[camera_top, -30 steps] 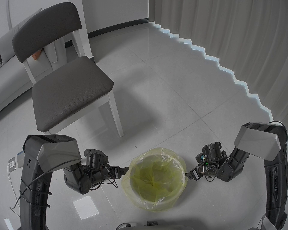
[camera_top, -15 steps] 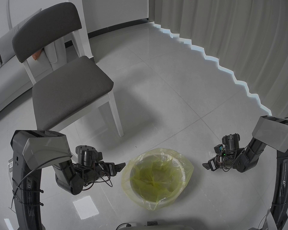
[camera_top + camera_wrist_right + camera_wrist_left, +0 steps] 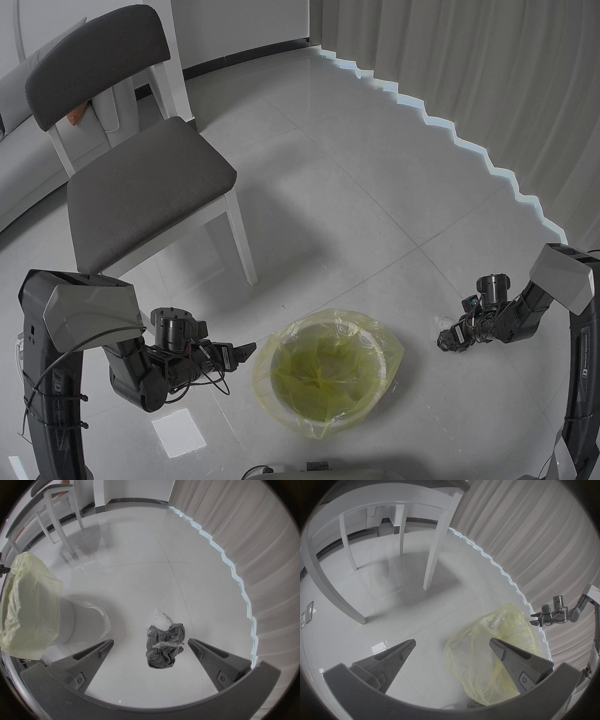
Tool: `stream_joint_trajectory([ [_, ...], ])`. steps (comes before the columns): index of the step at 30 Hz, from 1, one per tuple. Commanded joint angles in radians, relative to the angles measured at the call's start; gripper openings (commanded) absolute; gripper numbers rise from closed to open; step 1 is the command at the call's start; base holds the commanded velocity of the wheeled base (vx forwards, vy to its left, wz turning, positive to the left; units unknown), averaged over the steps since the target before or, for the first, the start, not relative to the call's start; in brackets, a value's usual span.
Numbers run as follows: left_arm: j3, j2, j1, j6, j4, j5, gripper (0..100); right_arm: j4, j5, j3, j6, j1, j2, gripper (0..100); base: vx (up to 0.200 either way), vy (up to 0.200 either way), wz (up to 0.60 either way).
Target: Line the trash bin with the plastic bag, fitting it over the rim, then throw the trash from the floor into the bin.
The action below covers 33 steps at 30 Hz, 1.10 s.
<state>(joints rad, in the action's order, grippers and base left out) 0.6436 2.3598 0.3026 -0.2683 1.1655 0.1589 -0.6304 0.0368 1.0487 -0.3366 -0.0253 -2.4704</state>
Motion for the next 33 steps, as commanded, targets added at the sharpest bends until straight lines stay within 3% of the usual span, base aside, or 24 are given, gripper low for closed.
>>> stream_joint_trajectory([
  [1,-0.016,0.003,-0.005,0.001,0.013,-0.001,100,0.086,-0.003,0.103,0.001,-0.025,-0.065,100,0.000,0.000,0.00],
  [14,-0.021,0.004,-0.002,0.003,0.013,-0.009,100,0.301,-0.005,0.336,0.005,-0.053,-0.119,100,0.000,0.000,0.00],
  [21,-0.015,0.015,0.012,0.003,0.013,-0.010,100,0.505,0.011,0.478,-0.004,-0.061,-0.145,100,0.000,0.000,0.00],
  [33,-0.013,0.027,0.021,0.004,0.013,-0.012,100,0.612,0.009,0.662,-0.039,-0.079,-0.226,100,0.000,0.000,0.00],
])
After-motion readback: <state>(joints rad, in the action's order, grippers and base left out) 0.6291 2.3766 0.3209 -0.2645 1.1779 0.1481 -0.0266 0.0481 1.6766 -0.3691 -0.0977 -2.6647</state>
